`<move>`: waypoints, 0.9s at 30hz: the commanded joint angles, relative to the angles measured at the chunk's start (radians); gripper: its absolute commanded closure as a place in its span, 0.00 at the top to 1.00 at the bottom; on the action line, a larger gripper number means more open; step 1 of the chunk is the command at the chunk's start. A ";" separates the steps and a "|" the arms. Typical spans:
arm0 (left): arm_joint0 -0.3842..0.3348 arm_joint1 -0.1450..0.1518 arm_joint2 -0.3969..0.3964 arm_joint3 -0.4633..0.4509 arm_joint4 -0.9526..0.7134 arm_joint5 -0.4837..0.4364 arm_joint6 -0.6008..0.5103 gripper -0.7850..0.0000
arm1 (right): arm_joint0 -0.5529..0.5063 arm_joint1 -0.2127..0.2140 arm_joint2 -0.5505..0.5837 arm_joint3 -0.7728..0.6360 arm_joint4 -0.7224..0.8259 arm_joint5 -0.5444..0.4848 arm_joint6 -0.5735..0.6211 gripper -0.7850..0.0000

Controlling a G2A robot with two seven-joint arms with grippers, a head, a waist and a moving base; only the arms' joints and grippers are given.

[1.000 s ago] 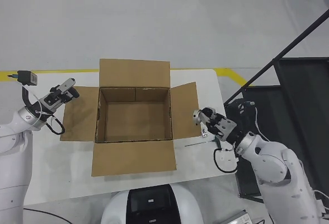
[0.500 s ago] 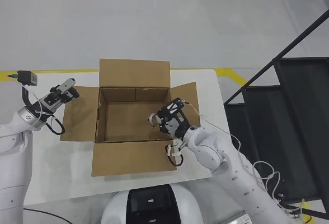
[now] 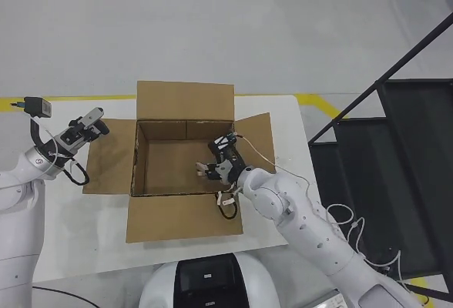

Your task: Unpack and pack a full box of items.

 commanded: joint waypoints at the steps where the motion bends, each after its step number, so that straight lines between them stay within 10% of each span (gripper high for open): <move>1: 0.000 0.000 0.000 0.000 0.000 0.000 0.000 1.00 | -0.018 0.006 0.022 -0.028 0.041 -0.056 0.017 1.00; 15: 0.000 0.000 0.000 0.000 0.000 0.000 0.000 1.00 | -0.378 0.106 0.587 -0.409 0.430 -0.433 0.258 1.00; 27: 0.000 0.000 0.000 0.000 0.000 0.000 0.000 1.00 | -0.532 0.144 0.927 -0.230 0.360 -0.603 0.255 1.00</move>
